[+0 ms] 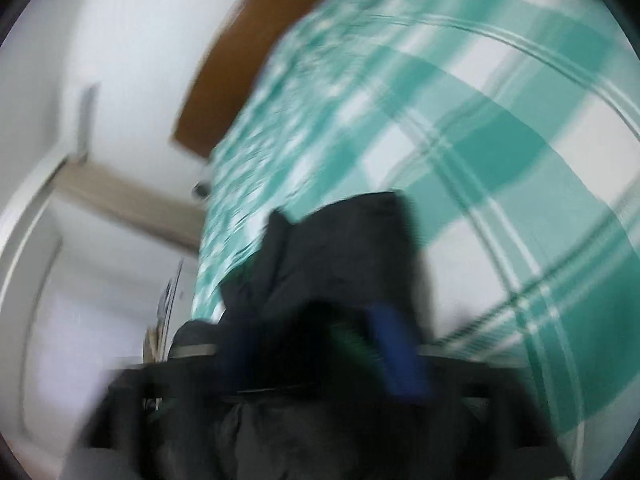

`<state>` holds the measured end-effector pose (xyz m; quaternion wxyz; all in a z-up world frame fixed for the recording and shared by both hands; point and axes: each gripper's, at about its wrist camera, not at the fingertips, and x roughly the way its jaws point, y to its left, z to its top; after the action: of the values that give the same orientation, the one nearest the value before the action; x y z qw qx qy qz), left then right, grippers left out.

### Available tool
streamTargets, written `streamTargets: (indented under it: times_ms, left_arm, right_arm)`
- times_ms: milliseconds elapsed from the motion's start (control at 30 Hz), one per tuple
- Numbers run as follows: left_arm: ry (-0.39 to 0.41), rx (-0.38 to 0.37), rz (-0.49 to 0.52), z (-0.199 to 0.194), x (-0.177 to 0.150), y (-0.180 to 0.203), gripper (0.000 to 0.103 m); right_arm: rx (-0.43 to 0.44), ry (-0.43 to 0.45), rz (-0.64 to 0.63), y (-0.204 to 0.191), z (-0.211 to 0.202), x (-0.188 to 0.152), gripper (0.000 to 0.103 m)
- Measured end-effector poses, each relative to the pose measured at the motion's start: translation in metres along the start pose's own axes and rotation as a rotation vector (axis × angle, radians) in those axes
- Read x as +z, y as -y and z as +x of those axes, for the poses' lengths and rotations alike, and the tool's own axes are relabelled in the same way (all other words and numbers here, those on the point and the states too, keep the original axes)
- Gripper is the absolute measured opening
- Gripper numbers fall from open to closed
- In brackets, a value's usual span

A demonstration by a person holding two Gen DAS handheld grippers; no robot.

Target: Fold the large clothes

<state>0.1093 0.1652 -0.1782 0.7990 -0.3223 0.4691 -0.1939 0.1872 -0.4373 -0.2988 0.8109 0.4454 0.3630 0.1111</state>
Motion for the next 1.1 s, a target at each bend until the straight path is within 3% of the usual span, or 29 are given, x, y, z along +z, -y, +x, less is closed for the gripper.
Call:
streamTargets:
  times_ms: [67,100,133,200,300,400,467,500,533,567,600,633,667,700,733,833,900,1000,1100]
  left_arm:
    - [0.005,-0.071,-0.015,-0.015,-0.001,-0.001,0.077]
    - [0.036,-0.079,-0.014,-0.024,-0.001,0.000,0.092]
    - [0.079,-0.066,0.003,-0.035,-0.003,0.001,0.098]
    - [0.111,-0.027,0.062,-0.048,-0.007,0.003,0.099]
    - [0.096,0.053,0.175,-0.050,-0.014,0.002,0.099]
    - [0.059,0.191,0.306,-0.026,-0.023,0.008,0.099]
    - [0.033,0.307,0.420,0.005,-0.027,0.012,0.098]
    - [0.033,0.354,0.458,0.015,-0.031,0.014,0.094]
    - [0.032,0.396,0.492,0.025,-0.034,0.016,0.072]
    - [0.016,0.425,0.521,0.035,-0.038,0.016,0.063]
    - [0.006,0.427,0.527,0.041,-0.041,0.016,0.047]
    - [0.013,0.400,0.515,0.038,-0.045,0.016,0.029]
    - [0.027,0.386,0.509,0.030,-0.048,0.017,0.024]
    - [0.045,0.376,0.511,0.021,-0.052,0.018,0.016]
    - [0.059,0.368,0.513,0.013,-0.054,0.020,0.013]
    - [0.120,0.249,0.465,-0.031,-0.053,0.026,0.012]
    - [0.177,0.214,0.438,-0.045,-0.042,0.037,0.012]
    - [0.276,0.223,0.380,-0.046,-0.013,0.051,0.012]
    - [0.334,0.284,0.271,-0.013,0.026,0.049,0.012]
  right_arm:
    - [0.023,0.027,0.012,0.005,-0.009,0.003,0.103]
    - [0.019,0.034,-0.012,0.002,-0.013,0.003,0.103]
    - [0.010,0.040,-0.057,-0.003,-0.017,0.003,0.103]
    - [-0.012,0.038,-0.207,-0.022,-0.032,-0.001,0.103]
    - [-0.069,-0.030,-0.506,-0.066,-0.030,-0.021,0.103]
    - [-0.115,-0.119,-0.763,-0.096,-0.019,-0.045,0.103]
    - [-0.182,-0.128,-0.900,-0.114,-0.004,-0.060,0.103]
    - [-0.214,-0.143,-0.943,-0.118,0.009,-0.067,0.103]
    - [-0.252,-0.163,-0.978,-0.119,0.014,-0.076,0.103]
    - [-0.298,-0.187,-1.010,-0.119,0.025,-0.082,0.103]
    - [-0.344,-0.205,-1.046,-0.119,0.034,-0.089,0.097]
    - [-0.384,-0.205,-1.083,-0.120,0.037,-0.095,0.072]
    - [-0.416,-0.194,-1.109,-0.121,0.036,-0.099,0.055]
    - [-0.466,-0.153,-1.153,-0.123,0.030,-0.106,0.027]
    - [-0.495,-0.110,-1.184,-0.126,0.018,-0.111,0.016]
    - [-0.430,-0.050,-1.128,-0.141,-0.023,-0.104,0.014]
    - [-0.383,-0.011,-1.065,-0.156,-0.038,-0.090,0.014]
    - [-0.339,0.065,-0.978,-0.178,-0.040,-0.059,0.014]
    - [-0.348,0.108,-0.872,-0.181,-0.010,-0.025,0.014]
